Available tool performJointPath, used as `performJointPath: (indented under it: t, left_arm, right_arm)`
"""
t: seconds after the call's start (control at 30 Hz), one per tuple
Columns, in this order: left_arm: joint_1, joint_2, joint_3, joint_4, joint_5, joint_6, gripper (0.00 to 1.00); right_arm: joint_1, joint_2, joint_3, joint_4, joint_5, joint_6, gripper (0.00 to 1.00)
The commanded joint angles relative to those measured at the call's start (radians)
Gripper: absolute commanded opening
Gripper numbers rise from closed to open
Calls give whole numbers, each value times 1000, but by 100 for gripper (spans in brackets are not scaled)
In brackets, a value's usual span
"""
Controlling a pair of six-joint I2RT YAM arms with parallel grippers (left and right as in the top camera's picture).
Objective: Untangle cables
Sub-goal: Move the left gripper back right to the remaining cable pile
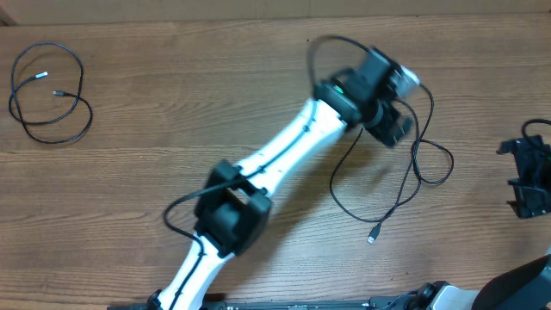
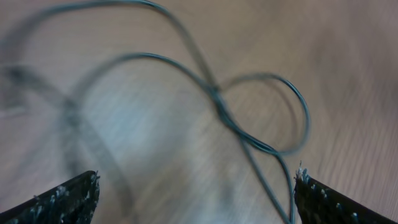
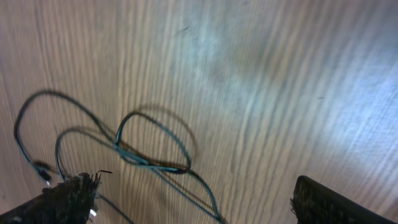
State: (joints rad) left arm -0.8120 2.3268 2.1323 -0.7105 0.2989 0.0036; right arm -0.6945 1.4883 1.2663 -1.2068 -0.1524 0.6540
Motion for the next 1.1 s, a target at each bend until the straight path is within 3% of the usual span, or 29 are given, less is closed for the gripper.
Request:
performJointPath:
  t: [0.0, 0.13, 0.5, 0.6, 0.7, 0.87, 0.93, 1.07]
  left_arm:
    - [-84, 25, -5, 12, 50, 232, 100]
    - [-150, 42, -5, 40, 50, 334, 100]
    - [-219, 170, -5, 189, 31, 394, 98]
    - [-219, 194, -5, 233, 30, 394, 93]
    - [-213, 202, -5, 254, -11, 394, 74]
    - [-193, 180, -2, 197, -209, 393, 66]
    - [-164, 137, -2, 138, -326, 393, 69]
    - [-90, 43, -2, 31, -315, 392, 73]
  right_arm:
    - [-37, -7, 17, -7, -3, -1, 100]
    - [-49, -7, 17, -7, -3, -1, 100]
    - [-49, -7, 17, -63, -3, -1, 100]
    - [-49, -7, 17, -66, -3, -1, 100]
    - [-49, -7, 17, -75, -3, -1, 100]
    - [-39, -7, 12, -95, -11, -41, 100]
    - [-14, -6, -17, -82, -48, -50, 100]
    - [44, -6, -173, 117, -230, -172, 100]
